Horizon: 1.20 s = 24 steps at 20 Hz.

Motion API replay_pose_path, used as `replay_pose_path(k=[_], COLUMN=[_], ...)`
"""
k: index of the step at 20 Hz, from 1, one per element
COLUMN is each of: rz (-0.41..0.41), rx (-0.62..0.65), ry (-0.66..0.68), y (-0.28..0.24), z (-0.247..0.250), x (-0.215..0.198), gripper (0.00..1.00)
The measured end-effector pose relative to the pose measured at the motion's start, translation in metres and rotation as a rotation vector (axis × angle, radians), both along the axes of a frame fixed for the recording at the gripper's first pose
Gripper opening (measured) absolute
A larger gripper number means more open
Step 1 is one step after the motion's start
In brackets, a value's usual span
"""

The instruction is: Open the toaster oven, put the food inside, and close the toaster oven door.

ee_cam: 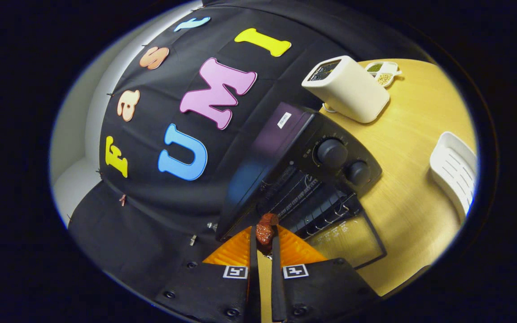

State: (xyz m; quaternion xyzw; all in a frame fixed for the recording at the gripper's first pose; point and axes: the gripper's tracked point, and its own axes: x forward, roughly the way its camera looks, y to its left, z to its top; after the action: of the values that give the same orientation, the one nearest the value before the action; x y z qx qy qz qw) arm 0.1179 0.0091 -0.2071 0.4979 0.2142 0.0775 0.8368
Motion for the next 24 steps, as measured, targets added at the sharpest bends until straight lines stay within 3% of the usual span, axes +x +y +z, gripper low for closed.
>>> replay_pose_path(k=[7,12,17,19,20,22,24], rz=[-0.066,-0.075,-0.075,-0.068,-0.056,-0.006,0.059], rx=[0.055,-0.055,-0.136,-0.189,-0.216,-0.292,-0.421], ry=[-0.057,-0.107,-0.068,-0.034,-0.015,0.011,0.004], y=[0.026,0.025,0.018,0.015,0.013,0.015,0.015], z=[-0.037,-0.041,-0.047,-0.058,-0.062,-0.063,-0.065], x=[0.051,0.068,0.069,0.059,0.054,0.044,0.037], gripper=[0.13,0.13,0.17,0.25,0.36,0.85,0.92])
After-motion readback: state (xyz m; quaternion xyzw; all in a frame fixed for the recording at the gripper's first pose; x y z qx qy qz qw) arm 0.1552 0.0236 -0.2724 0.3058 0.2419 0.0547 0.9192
